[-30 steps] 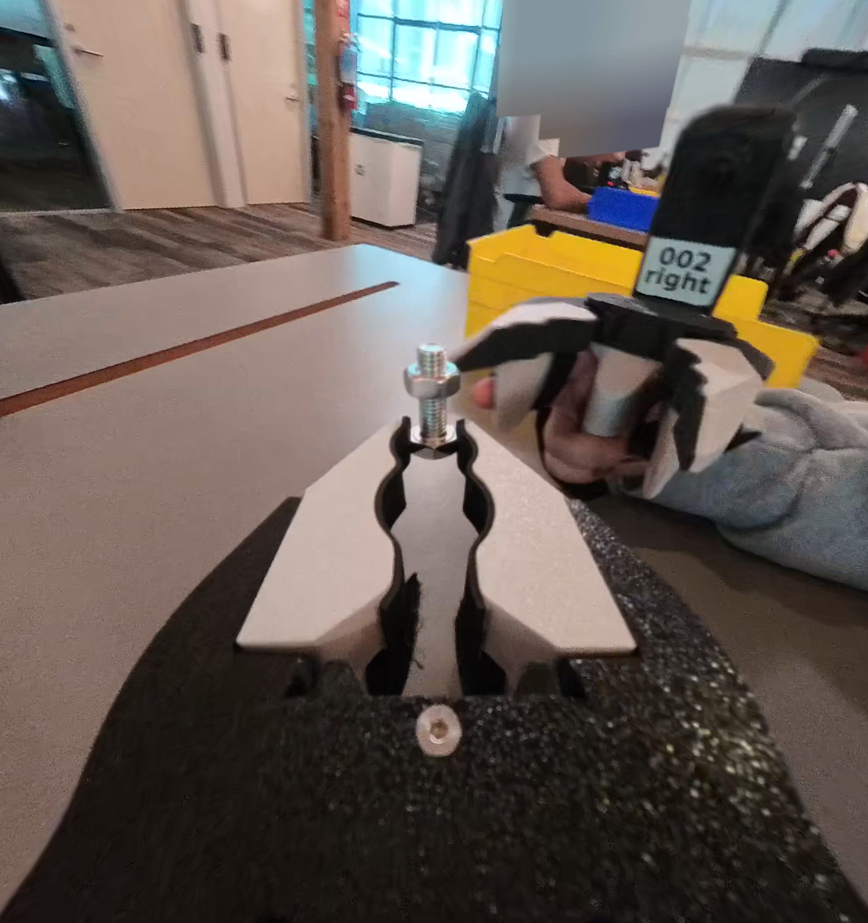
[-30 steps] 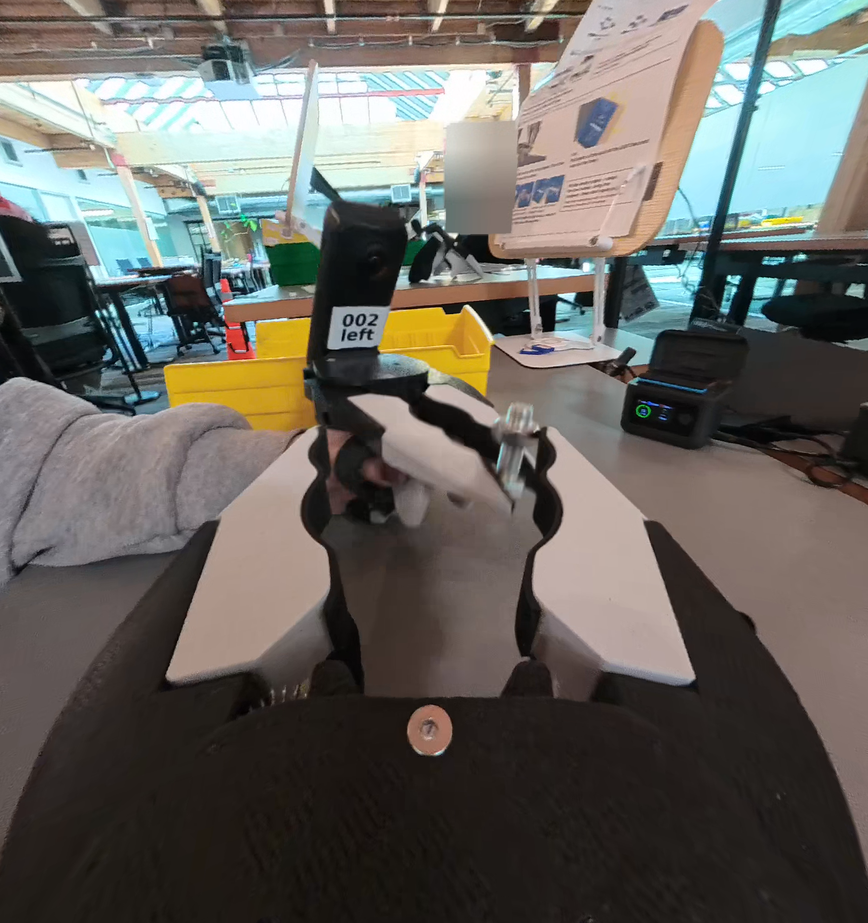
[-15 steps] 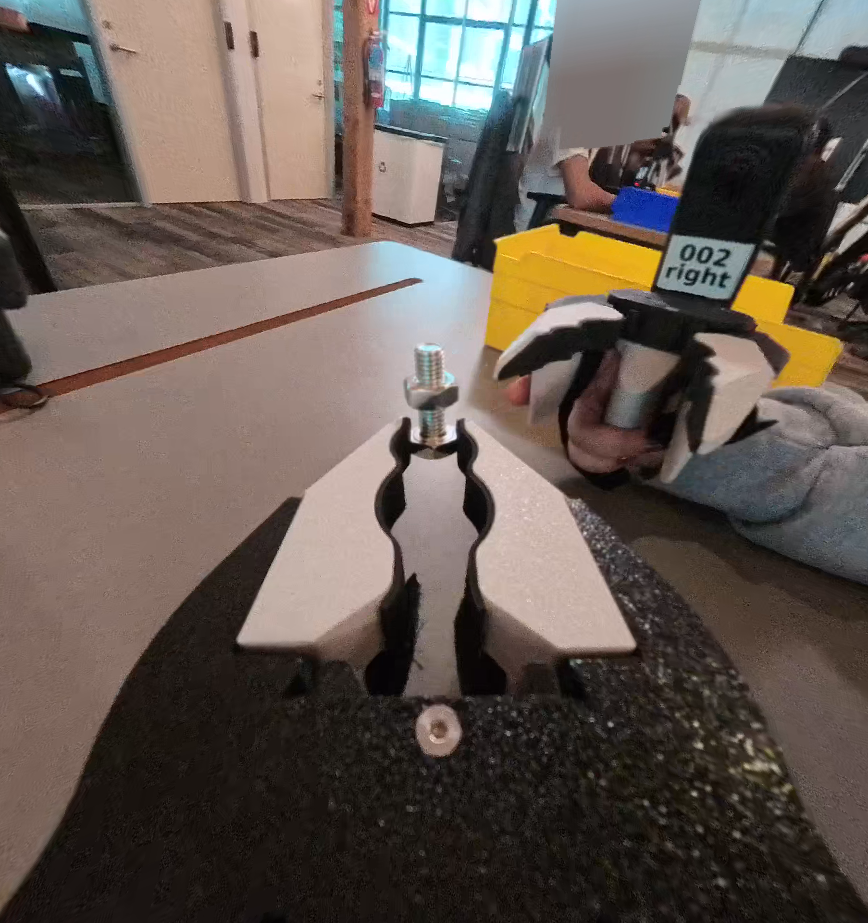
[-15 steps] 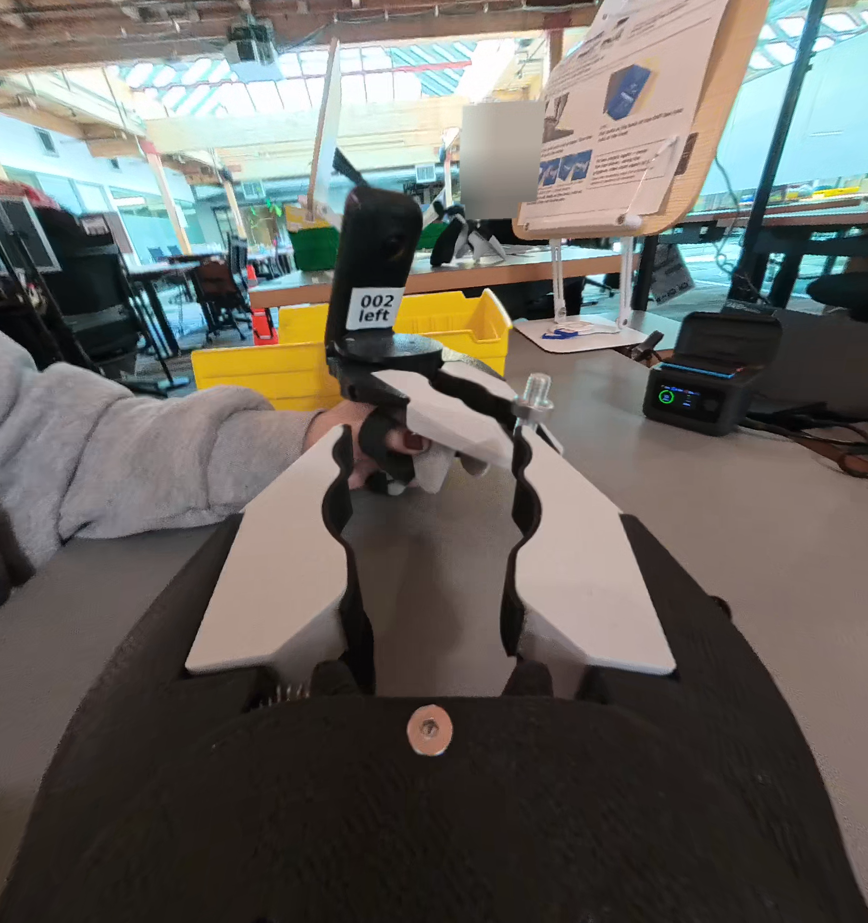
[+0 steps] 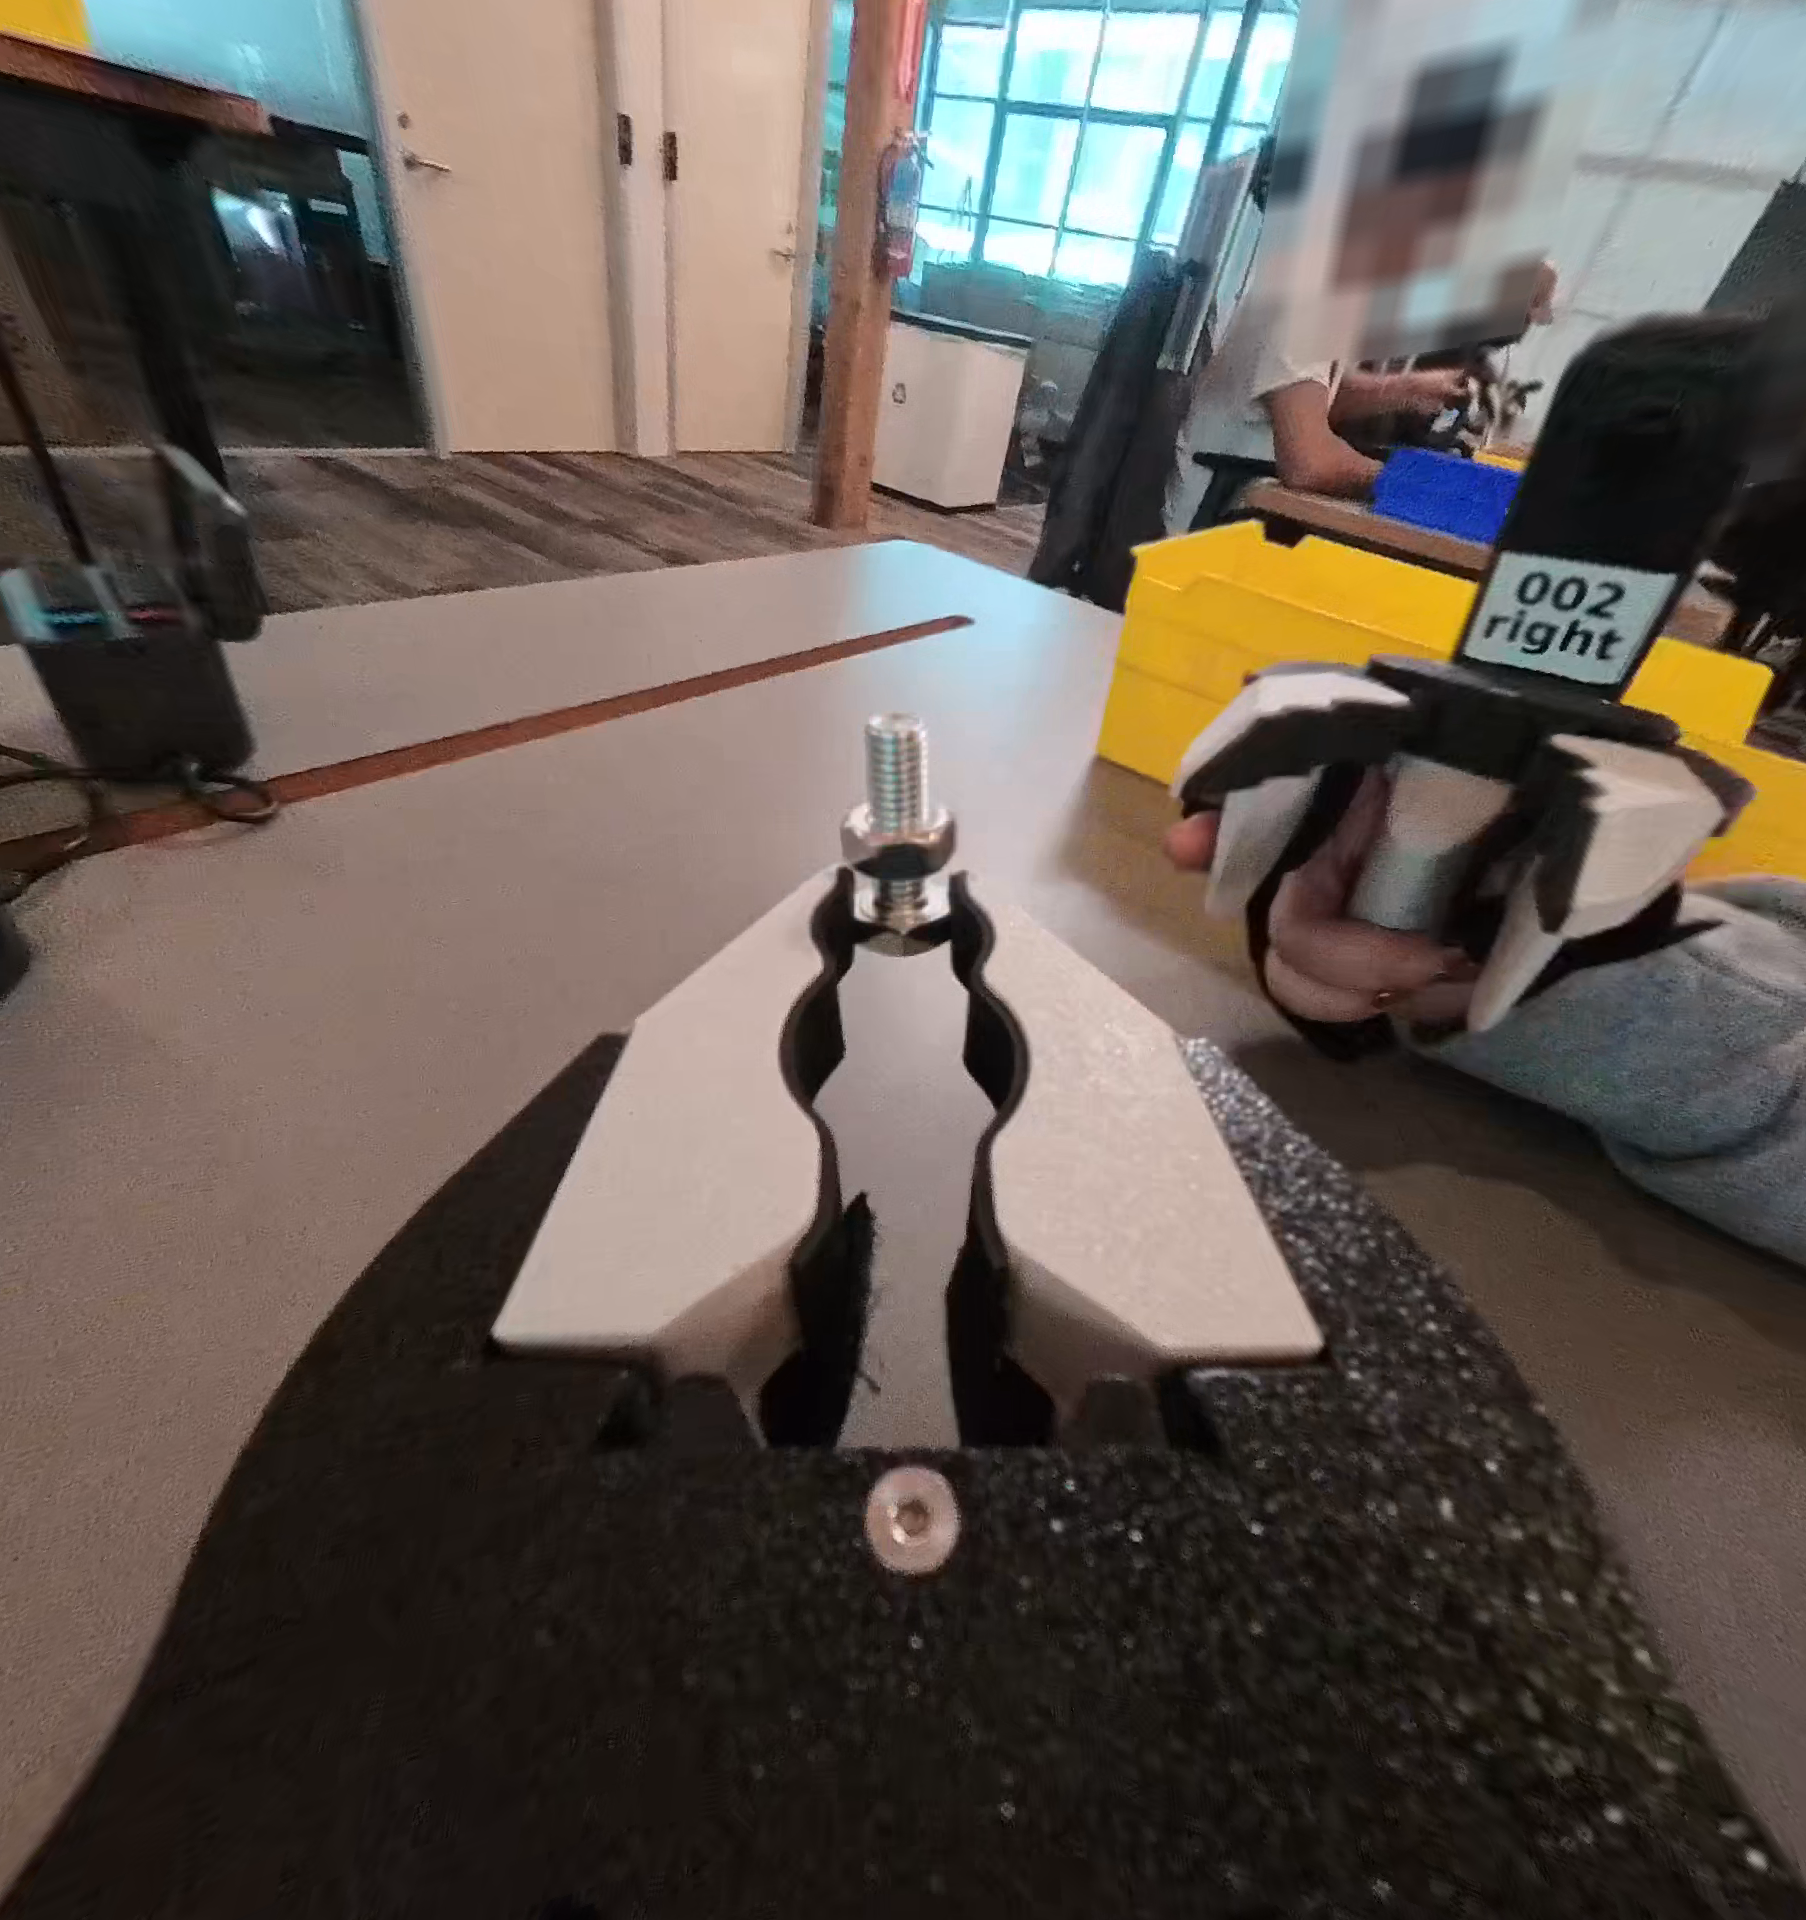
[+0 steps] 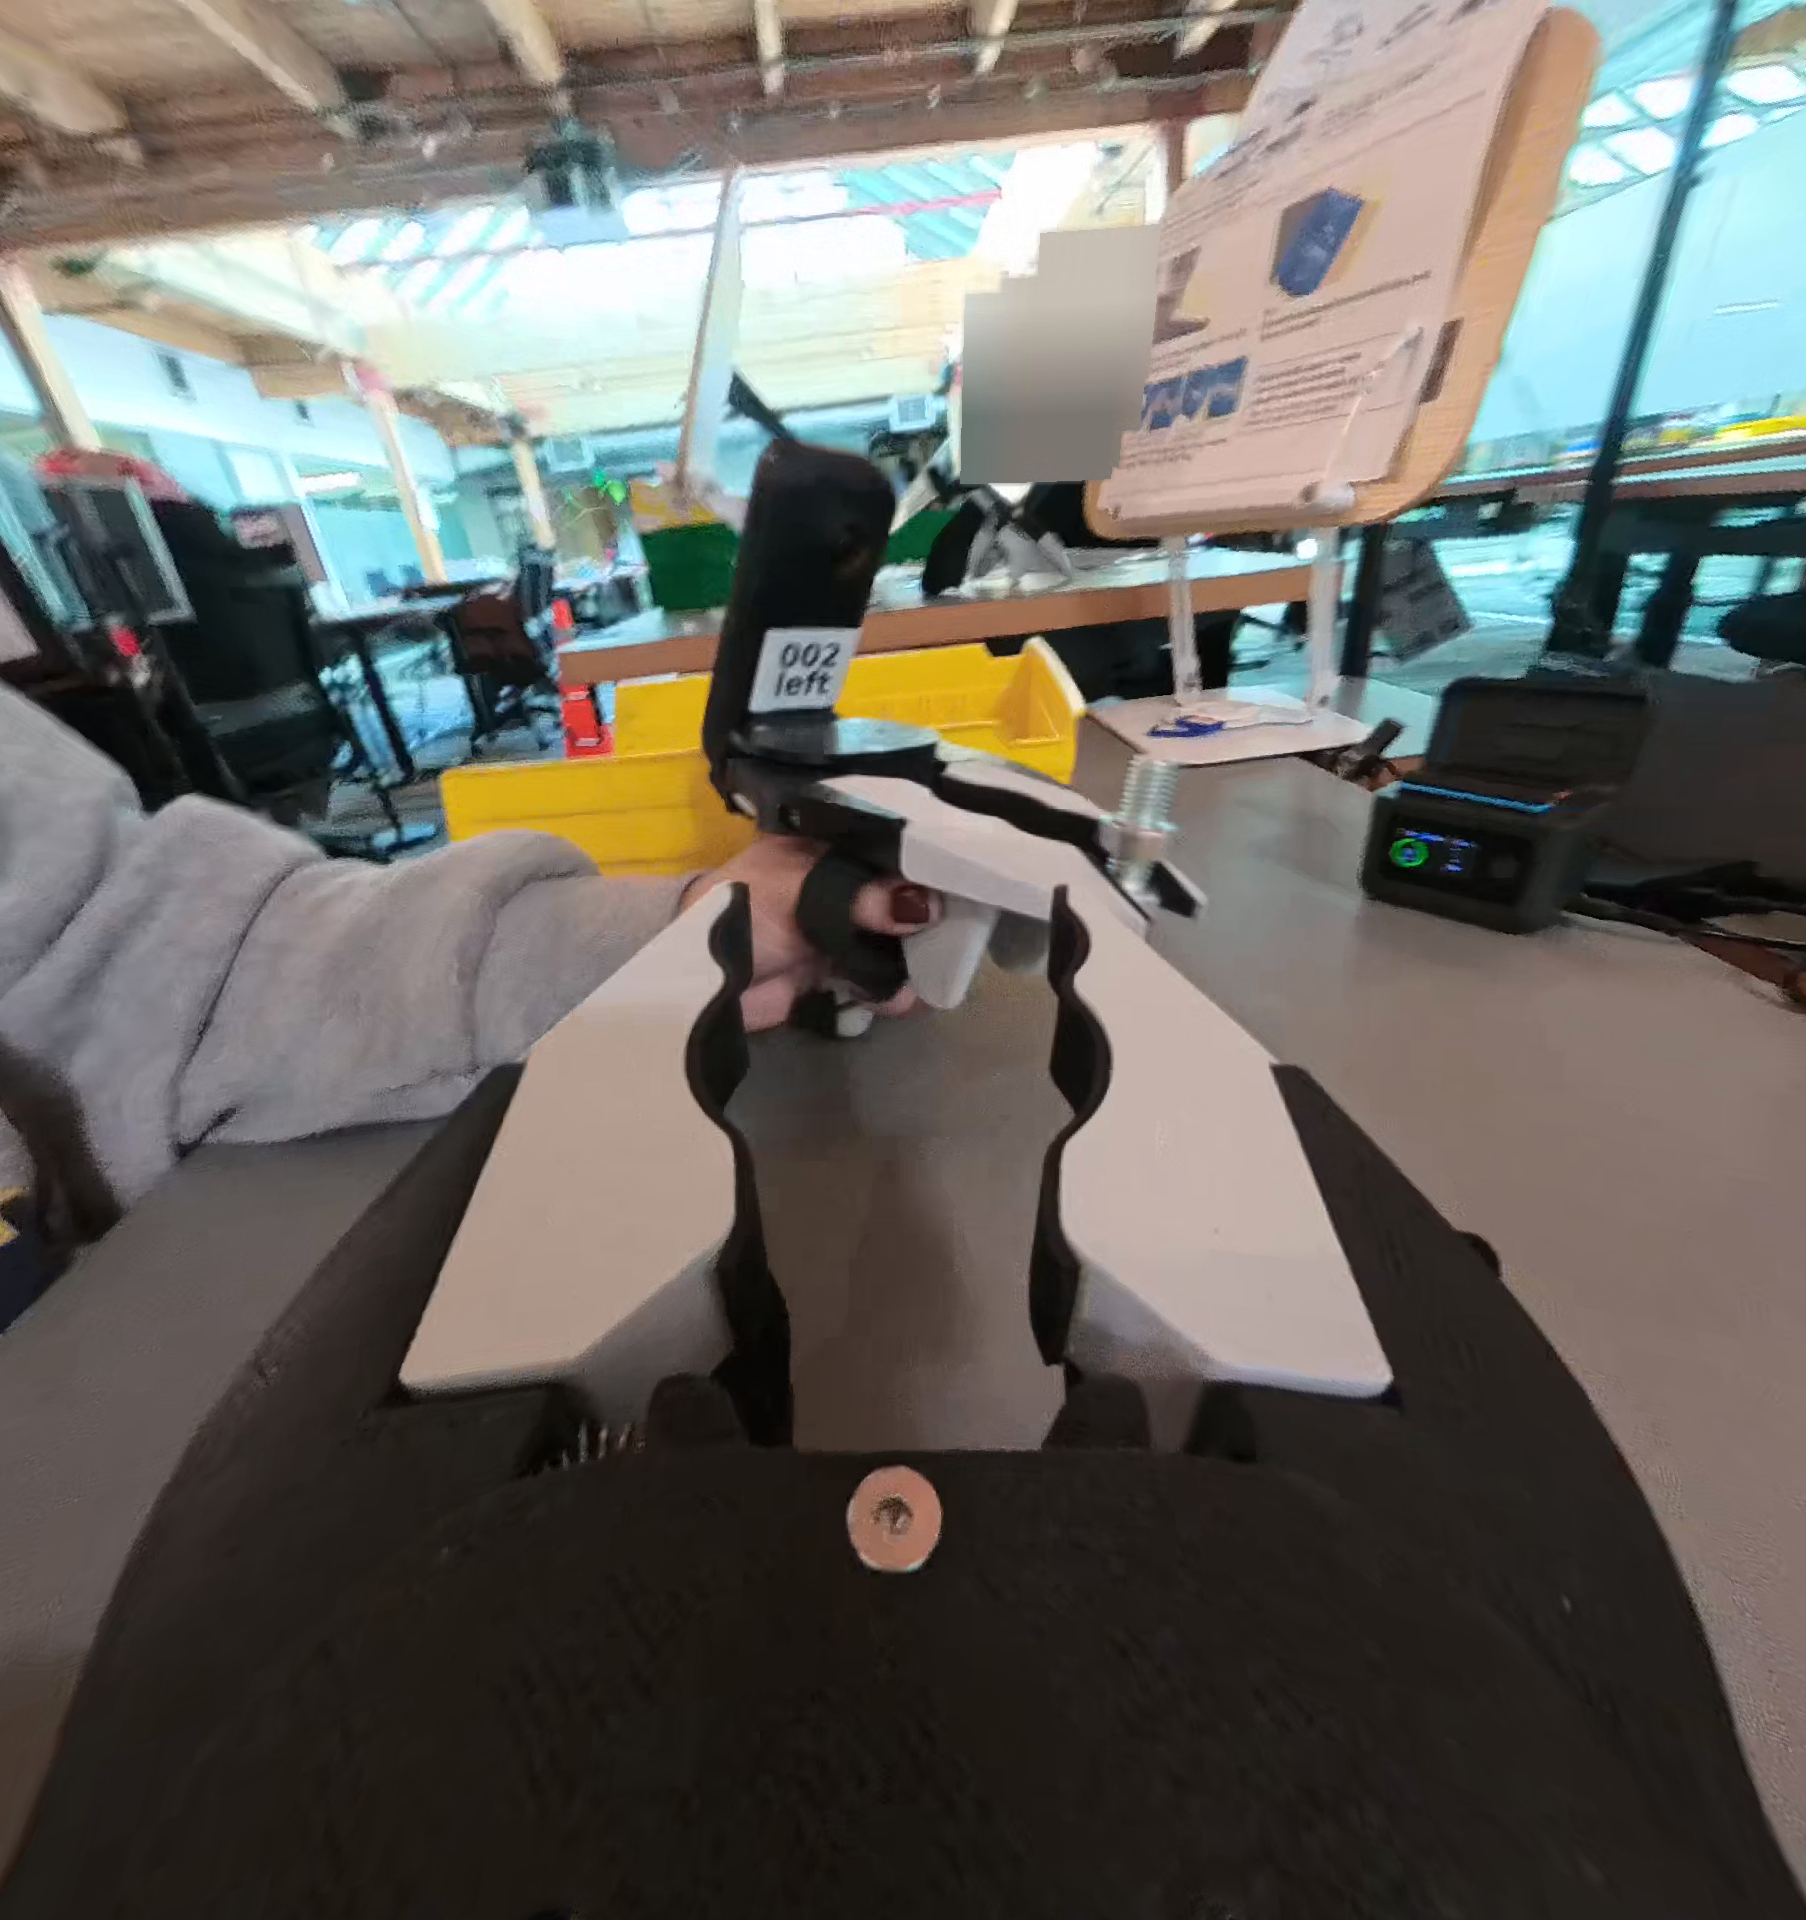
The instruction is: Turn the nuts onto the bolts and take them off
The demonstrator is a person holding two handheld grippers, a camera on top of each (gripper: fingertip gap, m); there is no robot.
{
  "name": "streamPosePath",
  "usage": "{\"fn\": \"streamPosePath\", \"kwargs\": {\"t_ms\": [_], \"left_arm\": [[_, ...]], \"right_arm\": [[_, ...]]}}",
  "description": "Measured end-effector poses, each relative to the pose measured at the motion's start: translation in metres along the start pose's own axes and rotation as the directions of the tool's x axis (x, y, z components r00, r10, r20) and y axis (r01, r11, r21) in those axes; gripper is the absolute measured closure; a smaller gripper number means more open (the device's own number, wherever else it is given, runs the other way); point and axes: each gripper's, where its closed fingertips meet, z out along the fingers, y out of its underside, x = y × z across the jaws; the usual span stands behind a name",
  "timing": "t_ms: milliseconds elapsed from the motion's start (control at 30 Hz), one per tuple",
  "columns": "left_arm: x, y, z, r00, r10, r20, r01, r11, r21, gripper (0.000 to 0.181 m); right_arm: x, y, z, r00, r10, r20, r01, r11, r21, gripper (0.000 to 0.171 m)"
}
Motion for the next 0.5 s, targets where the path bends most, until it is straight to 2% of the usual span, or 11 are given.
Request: {"fn": "streamPosePath", "kwargs": {"t_ms": [67, 233, 467, 500], "left_arm": [[-0.002, -0.002, -0.003, 0.999, 0.034, 0.003, -0.034, 0.999, 0.000, 0.165], [0.034, 0.010, 0.012, 0.973, 0.205, -0.109, -0.211, 0.976, -0.056, 0.165], [0.057, 0.016, 0.019, 0.943, 0.287, -0.167, -0.299, 0.953, -0.053, 0.165], [0.058, 0.015, 0.019, 0.943, 0.287, -0.171, -0.299, 0.953, -0.049, 0.165]], "right_arm": [[0.009, -0.001, -0.002, 0.998, -0.014, -0.054, 0.014, 1.000, -0.001, 0.116], [0.026, -0.002, -0.003, 0.985, -0.007, -0.175, 0.011, 1.000, 0.023, 0.138], [0.025, -0.001, -0.004, 0.983, -0.030, -0.182, 0.032, 0.999, 0.010, 0.150], [0.024, 0.000, -0.003, 0.984, -0.035, -0.174, 0.037, 0.999, 0.005, 0.157]]}}
